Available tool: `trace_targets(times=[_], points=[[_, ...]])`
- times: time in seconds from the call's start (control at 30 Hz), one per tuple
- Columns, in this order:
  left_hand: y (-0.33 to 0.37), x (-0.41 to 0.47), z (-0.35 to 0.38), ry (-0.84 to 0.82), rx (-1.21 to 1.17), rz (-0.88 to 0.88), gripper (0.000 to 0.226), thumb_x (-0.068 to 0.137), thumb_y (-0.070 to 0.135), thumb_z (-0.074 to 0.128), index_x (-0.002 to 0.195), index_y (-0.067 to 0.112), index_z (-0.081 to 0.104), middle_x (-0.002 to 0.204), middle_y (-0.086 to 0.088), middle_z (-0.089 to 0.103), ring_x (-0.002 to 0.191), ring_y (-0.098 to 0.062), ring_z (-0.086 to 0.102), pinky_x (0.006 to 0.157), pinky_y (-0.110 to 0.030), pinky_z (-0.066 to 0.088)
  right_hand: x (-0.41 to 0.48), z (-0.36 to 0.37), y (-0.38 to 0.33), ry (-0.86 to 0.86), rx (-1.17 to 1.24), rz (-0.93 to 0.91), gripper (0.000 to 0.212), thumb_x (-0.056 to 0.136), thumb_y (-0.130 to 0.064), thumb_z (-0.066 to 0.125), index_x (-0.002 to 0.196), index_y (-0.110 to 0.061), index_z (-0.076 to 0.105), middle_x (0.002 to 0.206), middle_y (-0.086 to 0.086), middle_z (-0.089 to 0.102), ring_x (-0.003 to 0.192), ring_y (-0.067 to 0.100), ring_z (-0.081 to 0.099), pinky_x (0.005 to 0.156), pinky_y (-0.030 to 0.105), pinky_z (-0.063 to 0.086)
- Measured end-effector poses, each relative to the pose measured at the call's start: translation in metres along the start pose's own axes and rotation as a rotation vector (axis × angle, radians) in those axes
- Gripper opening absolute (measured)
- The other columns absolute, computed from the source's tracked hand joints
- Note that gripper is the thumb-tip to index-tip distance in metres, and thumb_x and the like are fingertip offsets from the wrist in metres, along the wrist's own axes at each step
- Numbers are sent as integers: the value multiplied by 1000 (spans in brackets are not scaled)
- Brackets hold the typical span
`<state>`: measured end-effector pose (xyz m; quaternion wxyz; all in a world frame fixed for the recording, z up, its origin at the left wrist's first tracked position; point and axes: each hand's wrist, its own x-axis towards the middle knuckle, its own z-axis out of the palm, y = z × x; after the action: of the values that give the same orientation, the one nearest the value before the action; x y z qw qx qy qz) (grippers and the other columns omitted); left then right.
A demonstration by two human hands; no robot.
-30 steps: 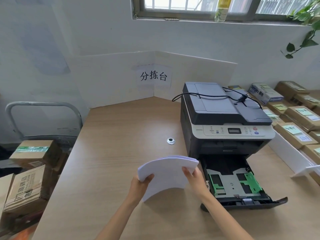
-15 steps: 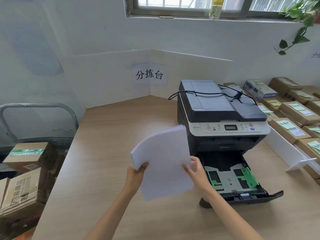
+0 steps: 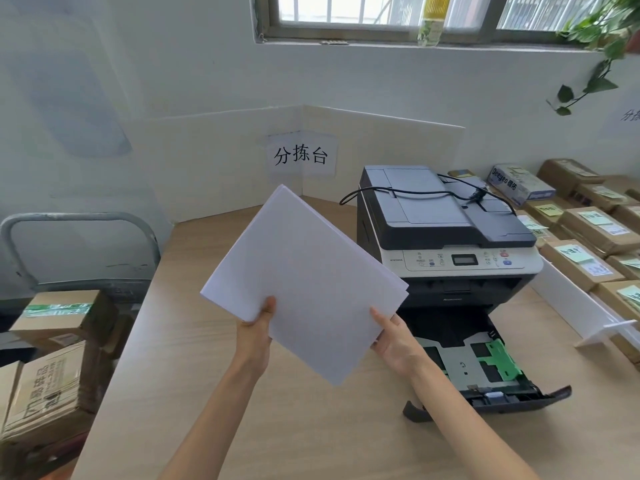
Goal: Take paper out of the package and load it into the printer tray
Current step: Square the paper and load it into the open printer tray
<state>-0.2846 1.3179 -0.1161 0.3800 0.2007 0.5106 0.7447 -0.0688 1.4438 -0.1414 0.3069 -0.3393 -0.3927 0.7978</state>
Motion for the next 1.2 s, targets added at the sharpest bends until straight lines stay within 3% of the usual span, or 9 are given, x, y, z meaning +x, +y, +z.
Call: trace_targets(times=[0.13, 0.27, 0.43, 0.57, 0.63, 0.7, 0.87, 0.97, 1.2], points=[[10, 0, -21, -207, 54, -81, 39, 85, 32, 64, 123, 27, 59, 125, 3, 66, 113, -14, 64, 80, -27, 59, 6, 9, -8, 147, -100, -184, 16, 91, -14, 55, 103, -13, 67, 94, -1, 76, 87, 20, 71, 70, 32, 60], [52, 19, -75, -316, -94, -268, 43, 94, 47, 34, 124, 31, 60, 110, 2, 73, 93, -13, 70, 73, -26, 59, 1, -5, -25, 147, -177, -248, 15, 89, -11, 57, 99, -9, 67, 90, 2, 77, 82, 20, 72, 68, 32, 60], [67, 28, -79, -585, 581, -448, 39, 83, 44, 63, 121, 34, 60, 116, 0, 71, 105, -20, 68, 76, -26, 58, -1, -13, -30, 59, -297, -201, 20, 82, -17, 62, 100, -9, 67, 92, 4, 77, 83, 23, 73, 67, 33, 60], [21, 19, -51, -191, 699, -242, 10, 83, 24, 69, 91, 17, 71, 93, -2, 74, 79, -16, 70, 68, -27, 54, 1, -6, -21, 86, -404, -187, 15, 90, -10, 57, 101, -5, 65, 94, 11, 74, 82, 25, 70, 70, 35, 59], [-4, 13, -41, 1, 756, -116, 17, 86, 16, 64, 76, 4, 67, 74, -5, 63, 69, -16, 54, 63, -30, 42, 3, -4, -16, 136, -417, -202, 14, 92, -10, 56, 101, -4, 64, 94, 12, 71, 80, 23, 68, 72, 34, 57], [-20, 5, -36, 96, 651, -64, 12, 87, 11, 64, 80, 2, 68, 77, -6, 62, 72, -16, 53, 63, -29, 39, 6, -4, -11, 187, -399, -214, 13, 92, -10, 56, 99, -4, 65, 92, 11, 69, 79, 20, 65, 71, 31, 54], [-56, -10, -40, 132, 550, -202, 9, 79, 7, 73, 87, 10, 72, 84, -12, 72, 79, -20, 66, 70, -43, 54, 9, -28, 19, 202, -366, -105, 24, 88, -5, 60, 110, 3, 63, 103, 15, 67, 93, 23, 61, 88, 35, 47], [-84, -23, -47, 143, 528, -324, 24, 77, 8, 75, 100, 4, 70, 91, -10, 72, 84, -22, 67, 73, -38, 54, 6, -44, 48, 181, -435, -18, 15, 86, -3, 63, 101, -6, 65, 98, 9, 65, 92, 19, 57, 78, 23, 46], [-97, -11, -50, 201, 554, -261, 7, 84, 8, 66, 85, 12, 72, 80, -6, 69, 76, -14, 61, 70, -32, 48, 17, -48, 48, 225, -461, -38, 15, 81, -13, 70, 94, -19, 70, 88, -4, 72, 81, 7, 65, 68, 12, 53]])
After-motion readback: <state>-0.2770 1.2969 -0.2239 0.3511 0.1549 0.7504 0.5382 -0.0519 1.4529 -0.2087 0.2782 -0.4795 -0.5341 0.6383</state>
